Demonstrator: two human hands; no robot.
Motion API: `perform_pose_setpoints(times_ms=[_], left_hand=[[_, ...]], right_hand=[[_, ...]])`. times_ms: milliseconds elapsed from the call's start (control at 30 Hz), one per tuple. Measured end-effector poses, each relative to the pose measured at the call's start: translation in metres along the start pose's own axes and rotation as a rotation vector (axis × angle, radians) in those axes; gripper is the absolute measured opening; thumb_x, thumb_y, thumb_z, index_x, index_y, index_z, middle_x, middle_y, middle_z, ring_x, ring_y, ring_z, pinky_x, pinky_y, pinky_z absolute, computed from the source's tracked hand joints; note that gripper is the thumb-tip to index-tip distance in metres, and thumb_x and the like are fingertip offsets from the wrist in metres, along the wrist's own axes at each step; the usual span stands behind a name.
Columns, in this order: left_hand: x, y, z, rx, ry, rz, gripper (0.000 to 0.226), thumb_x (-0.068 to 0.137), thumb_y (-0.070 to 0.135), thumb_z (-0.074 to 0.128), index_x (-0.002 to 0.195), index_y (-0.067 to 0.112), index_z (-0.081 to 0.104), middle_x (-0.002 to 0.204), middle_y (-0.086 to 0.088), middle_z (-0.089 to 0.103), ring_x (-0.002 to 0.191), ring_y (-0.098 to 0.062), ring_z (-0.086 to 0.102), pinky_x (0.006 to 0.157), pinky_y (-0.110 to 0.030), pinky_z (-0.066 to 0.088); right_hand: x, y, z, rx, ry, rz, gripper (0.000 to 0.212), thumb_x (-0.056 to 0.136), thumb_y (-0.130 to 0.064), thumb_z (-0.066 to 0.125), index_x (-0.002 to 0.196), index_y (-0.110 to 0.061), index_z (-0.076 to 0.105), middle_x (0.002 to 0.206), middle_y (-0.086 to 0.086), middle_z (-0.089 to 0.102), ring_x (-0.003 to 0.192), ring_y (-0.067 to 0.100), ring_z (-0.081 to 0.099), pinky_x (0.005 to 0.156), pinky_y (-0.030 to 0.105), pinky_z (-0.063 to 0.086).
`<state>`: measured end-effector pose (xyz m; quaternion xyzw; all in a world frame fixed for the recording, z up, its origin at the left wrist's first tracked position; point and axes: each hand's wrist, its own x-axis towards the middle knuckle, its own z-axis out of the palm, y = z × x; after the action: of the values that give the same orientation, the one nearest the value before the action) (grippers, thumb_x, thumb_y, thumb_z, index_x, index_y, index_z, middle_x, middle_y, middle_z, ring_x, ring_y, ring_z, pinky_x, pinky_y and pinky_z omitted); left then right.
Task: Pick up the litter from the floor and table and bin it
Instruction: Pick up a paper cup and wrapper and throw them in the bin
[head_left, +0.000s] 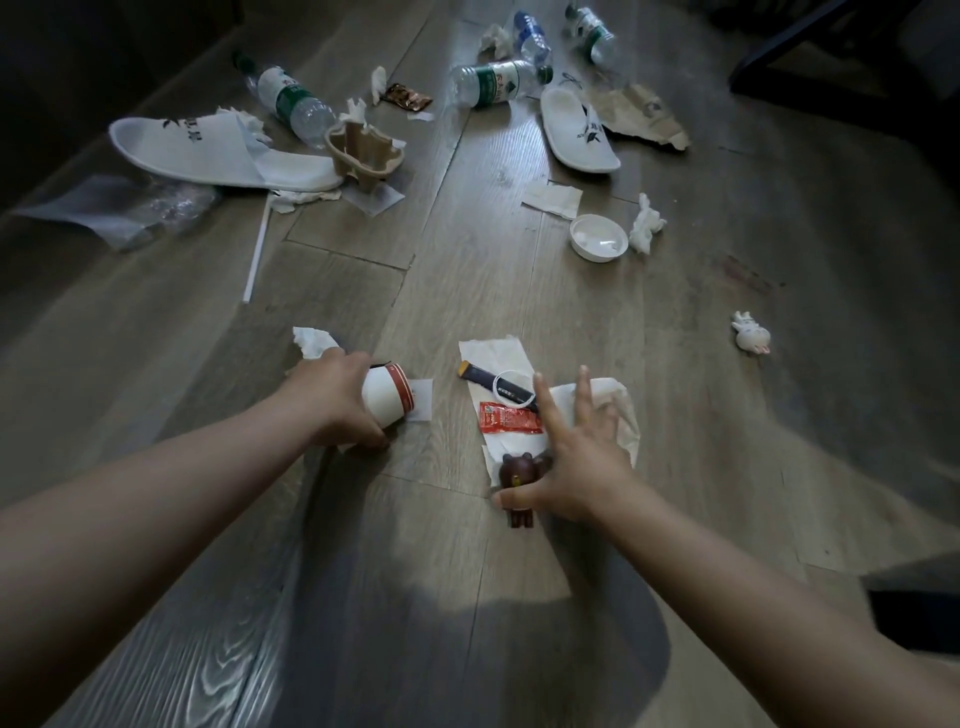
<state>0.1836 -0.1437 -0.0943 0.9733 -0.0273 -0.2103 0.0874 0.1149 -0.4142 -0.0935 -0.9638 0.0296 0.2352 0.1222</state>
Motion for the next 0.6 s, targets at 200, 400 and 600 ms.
perform_pose_setpoints(times_ms=[200, 400, 600], left_hand=[[-0.001, -0.001, 0.000, -0.029, 0.005, 0.000, 0.076, 0.039, 0.059, 0.081, 0.099, 0.024, 0.050, 0.099, -0.002, 0.051, 0.085, -0.024, 0.056, 0.066, -0.031, 0.049], [-0.002, -0.001, -0.004, -0.058, -0.020, 0.015, 0.075, 0.044, 0.058, 0.083, 0.100, 0.021, 0.050, 0.102, -0.004, 0.054, 0.088, -0.025, 0.058, 0.069, -0.032, 0.050], [-0.002, 0.000, -0.007, -0.048, -0.029, 0.018, 0.075, 0.046, 0.058, 0.084, 0.101, 0.019, 0.050, 0.102, -0.004, 0.054, 0.087, -0.024, 0.057, 0.068, -0.032, 0.050]], right_hand=[[0.030, -0.009, 0.002, -0.334, 0.015, -0.090, 0.122, 0.052, -0.097, 0.040, 0.145, -0.047, -0.021, 0.156, 0.014, 0.001, 0.137, 0.048, 0.017, 0.104, 0.054, 0.035], [0.032, -0.009, 0.010, -0.247, 0.100, -0.046, 0.108, 0.057, -0.097, 0.029, 0.148, -0.047, 0.001, 0.149, 0.005, 0.018, 0.136, 0.042, 0.015, 0.106, 0.059, 0.024], [0.027, -0.012, 0.016, -0.052, 0.318, -0.100, 0.073, 0.079, -0.072, 0.048, 0.141, -0.035, 0.037, 0.139, 0.000, 0.040, 0.124, 0.027, 0.035, 0.103, 0.045, 0.035]])
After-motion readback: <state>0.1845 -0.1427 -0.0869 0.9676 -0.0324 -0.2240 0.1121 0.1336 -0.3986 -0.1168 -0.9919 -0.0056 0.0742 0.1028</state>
